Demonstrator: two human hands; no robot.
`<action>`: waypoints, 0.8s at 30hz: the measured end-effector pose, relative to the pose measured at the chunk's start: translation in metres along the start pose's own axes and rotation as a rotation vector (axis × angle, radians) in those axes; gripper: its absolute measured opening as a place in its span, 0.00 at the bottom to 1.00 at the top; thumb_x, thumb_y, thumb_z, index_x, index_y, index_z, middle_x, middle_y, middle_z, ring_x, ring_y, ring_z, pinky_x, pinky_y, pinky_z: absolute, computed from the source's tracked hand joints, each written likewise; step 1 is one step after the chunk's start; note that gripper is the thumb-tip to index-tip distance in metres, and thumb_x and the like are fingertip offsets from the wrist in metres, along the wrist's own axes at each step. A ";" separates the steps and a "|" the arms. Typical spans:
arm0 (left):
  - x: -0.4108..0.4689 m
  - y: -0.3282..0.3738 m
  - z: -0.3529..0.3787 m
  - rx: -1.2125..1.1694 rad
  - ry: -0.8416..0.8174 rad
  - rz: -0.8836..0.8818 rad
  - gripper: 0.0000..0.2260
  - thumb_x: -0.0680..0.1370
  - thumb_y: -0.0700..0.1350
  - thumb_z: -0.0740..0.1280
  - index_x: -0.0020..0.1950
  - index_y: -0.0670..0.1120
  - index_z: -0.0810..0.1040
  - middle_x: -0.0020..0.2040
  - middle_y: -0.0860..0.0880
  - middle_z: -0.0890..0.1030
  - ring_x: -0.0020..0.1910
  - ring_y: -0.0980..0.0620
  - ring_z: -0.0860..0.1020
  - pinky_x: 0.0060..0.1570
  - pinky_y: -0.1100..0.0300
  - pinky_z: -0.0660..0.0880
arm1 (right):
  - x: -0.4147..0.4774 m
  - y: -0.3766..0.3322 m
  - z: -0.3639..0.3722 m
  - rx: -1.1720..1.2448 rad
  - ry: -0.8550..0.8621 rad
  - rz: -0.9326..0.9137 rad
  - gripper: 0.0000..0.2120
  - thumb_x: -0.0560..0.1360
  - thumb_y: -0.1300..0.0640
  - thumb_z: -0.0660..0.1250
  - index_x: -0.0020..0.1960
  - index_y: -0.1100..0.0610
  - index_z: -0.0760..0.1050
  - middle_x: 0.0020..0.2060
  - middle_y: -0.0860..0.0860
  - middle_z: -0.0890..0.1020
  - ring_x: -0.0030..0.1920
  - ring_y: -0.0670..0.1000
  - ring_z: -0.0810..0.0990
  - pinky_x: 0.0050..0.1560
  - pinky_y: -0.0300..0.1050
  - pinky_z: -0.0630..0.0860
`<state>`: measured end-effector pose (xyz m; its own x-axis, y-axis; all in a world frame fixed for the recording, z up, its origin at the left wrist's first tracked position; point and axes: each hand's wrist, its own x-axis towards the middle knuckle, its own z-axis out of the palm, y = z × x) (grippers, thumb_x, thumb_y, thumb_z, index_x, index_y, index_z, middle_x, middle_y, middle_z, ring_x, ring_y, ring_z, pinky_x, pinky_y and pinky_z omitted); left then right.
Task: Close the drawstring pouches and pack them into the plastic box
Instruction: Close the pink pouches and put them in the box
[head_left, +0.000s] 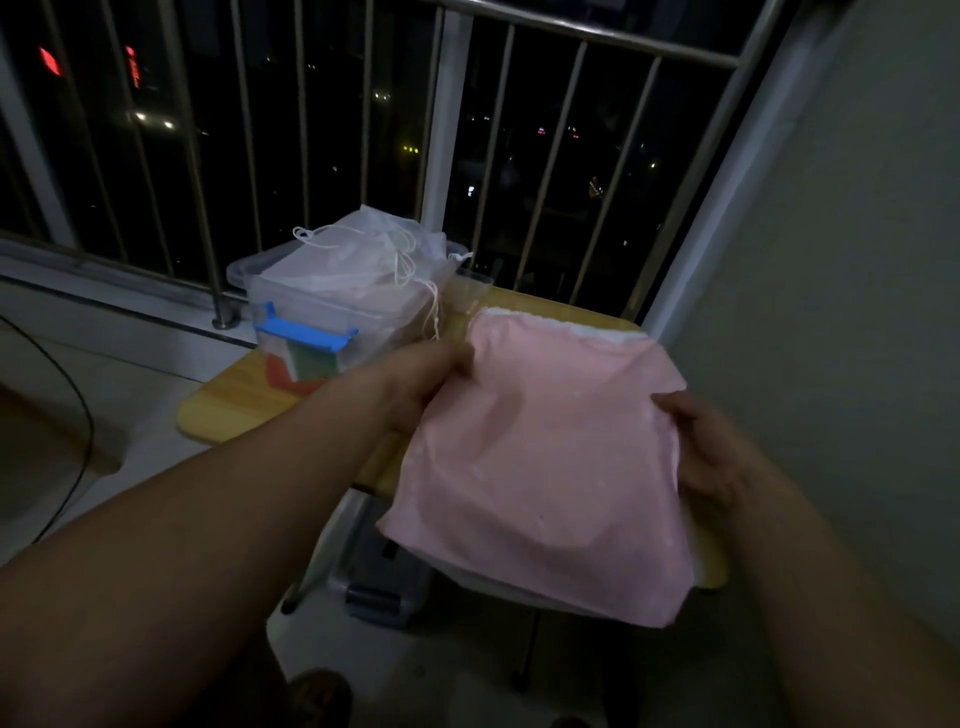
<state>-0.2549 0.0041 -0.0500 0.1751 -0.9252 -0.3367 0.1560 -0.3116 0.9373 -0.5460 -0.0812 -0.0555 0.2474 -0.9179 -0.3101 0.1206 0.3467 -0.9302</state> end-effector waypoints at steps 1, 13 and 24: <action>-0.004 0.004 -0.004 -0.077 -0.064 -0.020 0.09 0.79 0.41 0.61 0.50 0.41 0.81 0.43 0.39 0.83 0.41 0.43 0.82 0.47 0.52 0.78 | -0.004 -0.005 -0.003 0.041 -0.017 -0.011 0.16 0.82 0.60 0.60 0.66 0.63 0.76 0.43 0.58 0.87 0.45 0.58 0.84 0.53 0.58 0.78; 0.007 -0.022 -0.009 -0.036 -0.083 -0.107 0.14 0.81 0.47 0.69 0.63 0.42 0.80 0.53 0.38 0.86 0.51 0.40 0.84 0.53 0.48 0.81 | -0.012 0.006 -0.025 -0.238 -0.066 0.146 0.17 0.78 0.65 0.65 0.66 0.65 0.76 0.50 0.62 0.87 0.44 0.58 0.88 0.43 0.52 0.85; 0.033 -0.017 0.001 -0.206 -0.032 0.043 0.07 0.80 0.47 0.71 0.49 0.43 0.83 0.41 0.44 0.85 0.36 0.48 0.83 0.41 0.57 0.82 | 0.009 0.010 -0.016 -0.283 0.059 -0.075 0.12 0.80 0.60 0.70 0.62 0.61 0.81 0.51 0.60 0.87 0.52 0.59 0.86 0.52 0.51 0.81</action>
<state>-0.2527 -0.0217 -0.0768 0.1553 -0.9442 -0.2905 0.3453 -0.2236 0.9115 -0.5578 -0.0889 -0.0706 0.1907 -0.9514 -0.2420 -0.1387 0.2179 -0.9661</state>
